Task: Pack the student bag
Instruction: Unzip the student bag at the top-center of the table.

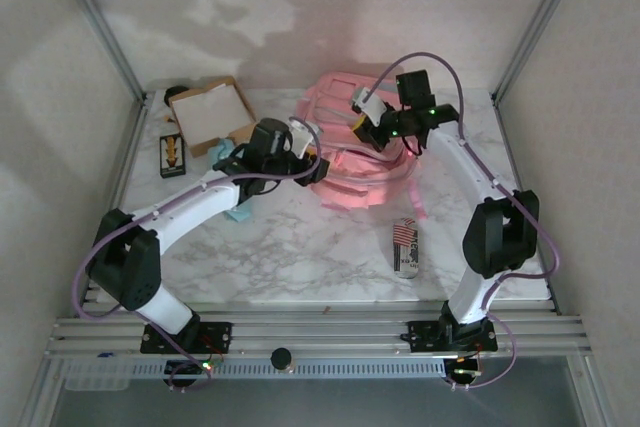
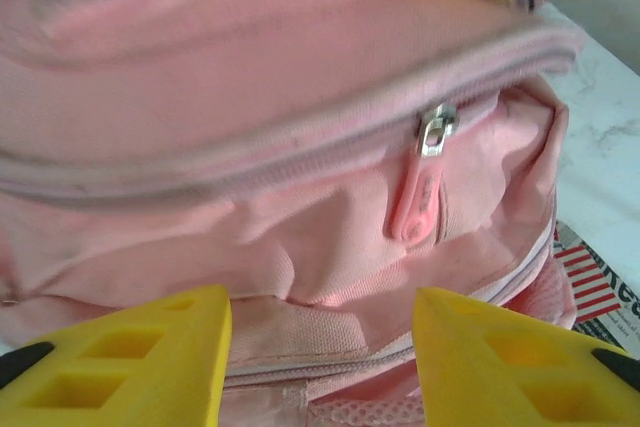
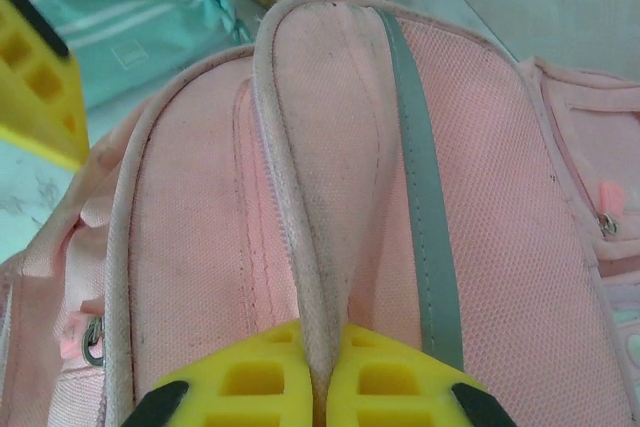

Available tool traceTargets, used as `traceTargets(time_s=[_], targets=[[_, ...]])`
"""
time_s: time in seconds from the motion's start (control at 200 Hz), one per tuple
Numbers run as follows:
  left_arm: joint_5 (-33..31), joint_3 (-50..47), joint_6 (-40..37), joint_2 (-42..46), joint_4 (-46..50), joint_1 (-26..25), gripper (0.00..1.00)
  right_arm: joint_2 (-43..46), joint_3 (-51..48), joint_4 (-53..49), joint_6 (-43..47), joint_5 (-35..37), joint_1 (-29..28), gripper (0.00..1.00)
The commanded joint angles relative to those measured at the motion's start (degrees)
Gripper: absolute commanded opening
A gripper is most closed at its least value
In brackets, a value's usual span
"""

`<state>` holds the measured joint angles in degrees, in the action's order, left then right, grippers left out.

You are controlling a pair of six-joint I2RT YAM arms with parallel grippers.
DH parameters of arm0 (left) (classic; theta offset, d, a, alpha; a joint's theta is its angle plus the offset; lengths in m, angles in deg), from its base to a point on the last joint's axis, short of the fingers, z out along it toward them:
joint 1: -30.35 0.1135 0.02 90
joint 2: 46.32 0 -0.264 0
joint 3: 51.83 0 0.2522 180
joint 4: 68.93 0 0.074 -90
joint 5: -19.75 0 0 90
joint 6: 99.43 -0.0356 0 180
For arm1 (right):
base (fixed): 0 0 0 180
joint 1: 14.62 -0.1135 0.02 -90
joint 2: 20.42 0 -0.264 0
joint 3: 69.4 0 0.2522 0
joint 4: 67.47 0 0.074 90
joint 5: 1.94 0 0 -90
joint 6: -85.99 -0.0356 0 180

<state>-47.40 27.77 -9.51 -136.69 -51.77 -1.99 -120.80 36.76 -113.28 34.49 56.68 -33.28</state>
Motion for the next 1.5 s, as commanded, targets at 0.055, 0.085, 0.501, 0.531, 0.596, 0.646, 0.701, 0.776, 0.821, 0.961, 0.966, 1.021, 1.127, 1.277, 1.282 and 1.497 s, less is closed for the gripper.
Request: traceTargets(time_s=[0.055, 0.085, 0.501, 0.531, 0.596, 0.646, 0.701, 0.776, 0.821, 0.961, 0.966, 1.021, 1.127, 1.277, 1.282, 1.497], targets=[[4.44, -6.59, 2.97, 0.58, -11.8, -1.58, 0.5, 4.67, 6.87, 5.67, -3.56, -13.29, 0.96, 0.0], [3.91, -7.02, 3.44, 0.84, -12.91, -2.18, 0.5, 4.54, 7.08, 5.28, -3.25, -13.27, 0.99, 0.0], [-0.92, 7.6, 5.26, -4.63, -0.26, -6.24, 0.52, 2.64, 7.23, 7.66, -8.55, -15.66, 1.05, 0.0], [-1.7, 8.65, 5.75, -5.21, 0.75, -6.53, 0.52, 2.33, 7.56, 7.08, -8.61, -15.7, 1.08, 0.0], [-3.1, 10.69, 6.88, -6.06, 2.4, -7.08, 0.52, 1.82, 7.79, 6.41, -9.01, -15.54, 1.01, 0.0], [-4.25, 13.09, 7.08, -6.86, 5.11, -7.66, 0.52, 1.55, 7.95, 5.97, -9.25, -15.13, 1.07, 0.0], [-5.73, 14.91, 7.15, -7.04, 7.26, -8.73, 0.52, 1.41, 7.82, 5.68, -9.23, -14.85, 1.07, 0.0], [-7.04, 16.24, 6.67, -6.16, 9.55, -10.16, 0.52, 1.51, 7.36, 5.59, -9.06, -14.33, 1.06, 0.0], [-9.43, 16.1, 6.94, -5.2, 10.68, -10.69, 0.53, 1.46, 7.36, 5.26, -8.89, -13.87, 1.06, 0.0], [-16.39, 14.88, 9.36, -1.06, 14.47, -10.73, 0.55, 1.41, 7.54, 4.49, -8.62, -13.46, 1.05, 0.0], [-16.46, 14.95, 9.51, -0.96, 14.59, -10.73, 0.55, 1.37, 7.54, 4.47, -8.62, -13.46, 1.06, 0.0], [-16.26, 16.42, 10.77, -0.52, 16.29, -10.64, 0.56, 1.21, 7.62, 4.2, -8.86, -13.58, 1.06, 0.0], [-15.04, 23.28, 14.3, -3.33, 21.92, -10.64, 0.57, 0.89, 7.8, 3.93, -9.64, -14.47, 1.06, 0.0], [-15.41, 30.2, 16.63, -7.34, 30.32, -10.9, 0.57, 0.53, 8.06, 3.09, -10.03, -14.82, 0.99, 0.0], [-15.7, 30.3, 16.84, -7.4, 30.47, -10.9, 0.58, 0.53, 8.06, 3.07, -10.03, -14.84, 0.99, 0.0], [-18.57, 36.59, 18.39, -11.7, 38.5, -11.6, 0.57, -0.87, 10.05, 1.57, -10.81, -15.18, 0.92, 0.0]])
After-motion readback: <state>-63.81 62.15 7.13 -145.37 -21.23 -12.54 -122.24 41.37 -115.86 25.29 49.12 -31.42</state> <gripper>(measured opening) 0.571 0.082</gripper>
